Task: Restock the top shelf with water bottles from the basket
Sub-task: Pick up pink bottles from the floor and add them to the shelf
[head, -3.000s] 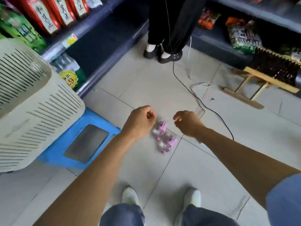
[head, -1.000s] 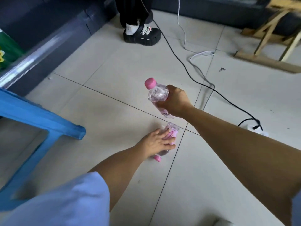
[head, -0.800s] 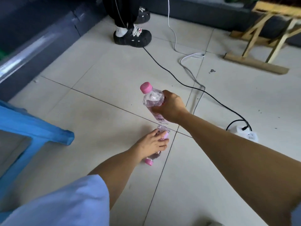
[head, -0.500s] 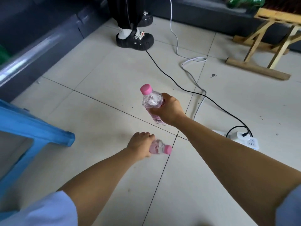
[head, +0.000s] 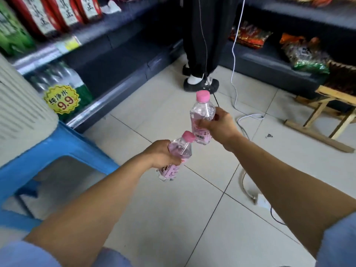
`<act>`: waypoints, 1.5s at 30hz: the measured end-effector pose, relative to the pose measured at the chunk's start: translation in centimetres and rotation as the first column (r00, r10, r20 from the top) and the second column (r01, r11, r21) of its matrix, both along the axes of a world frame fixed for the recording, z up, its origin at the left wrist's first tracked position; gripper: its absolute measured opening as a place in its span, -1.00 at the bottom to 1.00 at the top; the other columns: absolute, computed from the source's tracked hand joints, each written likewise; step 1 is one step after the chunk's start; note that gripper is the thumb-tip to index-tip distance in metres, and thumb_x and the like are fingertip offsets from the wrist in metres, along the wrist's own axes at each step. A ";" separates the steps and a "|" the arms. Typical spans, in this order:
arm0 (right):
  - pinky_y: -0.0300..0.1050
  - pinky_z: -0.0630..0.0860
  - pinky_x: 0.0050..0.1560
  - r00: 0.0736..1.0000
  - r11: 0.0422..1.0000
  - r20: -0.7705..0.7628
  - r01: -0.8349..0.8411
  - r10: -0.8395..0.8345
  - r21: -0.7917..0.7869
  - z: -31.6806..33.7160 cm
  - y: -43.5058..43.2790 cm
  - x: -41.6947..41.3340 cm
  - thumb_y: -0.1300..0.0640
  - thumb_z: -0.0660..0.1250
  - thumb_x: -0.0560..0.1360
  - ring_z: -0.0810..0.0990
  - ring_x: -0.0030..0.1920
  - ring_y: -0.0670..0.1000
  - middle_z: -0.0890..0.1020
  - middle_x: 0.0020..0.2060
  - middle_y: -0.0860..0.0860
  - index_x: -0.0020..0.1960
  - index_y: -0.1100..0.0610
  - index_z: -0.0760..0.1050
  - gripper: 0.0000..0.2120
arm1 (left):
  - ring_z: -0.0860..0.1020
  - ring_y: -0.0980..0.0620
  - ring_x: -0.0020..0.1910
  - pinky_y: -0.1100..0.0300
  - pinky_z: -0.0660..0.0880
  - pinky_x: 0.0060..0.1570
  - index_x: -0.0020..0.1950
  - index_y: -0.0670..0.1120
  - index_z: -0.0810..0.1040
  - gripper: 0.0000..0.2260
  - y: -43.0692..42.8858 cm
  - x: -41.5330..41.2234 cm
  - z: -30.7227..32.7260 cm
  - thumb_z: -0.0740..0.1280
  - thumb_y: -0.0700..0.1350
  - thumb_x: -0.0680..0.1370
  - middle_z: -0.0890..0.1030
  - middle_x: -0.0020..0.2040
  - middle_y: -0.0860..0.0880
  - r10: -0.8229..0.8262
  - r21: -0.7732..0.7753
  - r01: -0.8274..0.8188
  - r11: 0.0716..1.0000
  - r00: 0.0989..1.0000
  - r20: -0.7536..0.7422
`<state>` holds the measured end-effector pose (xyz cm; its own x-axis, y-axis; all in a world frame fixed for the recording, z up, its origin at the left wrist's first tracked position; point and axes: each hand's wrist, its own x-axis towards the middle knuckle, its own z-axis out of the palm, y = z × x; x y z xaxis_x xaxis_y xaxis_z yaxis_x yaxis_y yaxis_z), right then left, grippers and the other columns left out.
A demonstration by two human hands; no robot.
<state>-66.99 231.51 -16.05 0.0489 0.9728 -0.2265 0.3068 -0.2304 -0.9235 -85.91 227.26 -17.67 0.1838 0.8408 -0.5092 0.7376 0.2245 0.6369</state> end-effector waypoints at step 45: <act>0.18 0.54 0.11 0.324 0.538 -0.680 -0.834 0.658 0.123 74.5 -12.0 -35.8 -0.05 0.42 0.32 0.62 -0.04 0.15 0.65 -0.09 0.14 0.04 0.16 0.53 -0.62 | 0.64 0.02 0.01 0.02 0.50 0.17 -0.02 0.06 0.59 -0.82 -28.7 -24.4 77.4 0.45 -0.14 0.42 0.70 -0.05 0.05 0.655 0.407 -0.780 0.475 0.622 0.429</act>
<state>-102.82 219.55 58.45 -0.8968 0.4356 -0.0774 -0.1208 -0.4095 -0.9043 -110.35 198.58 59.71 -0.5735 0.8191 0.0104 0.3241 0.2152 0.9212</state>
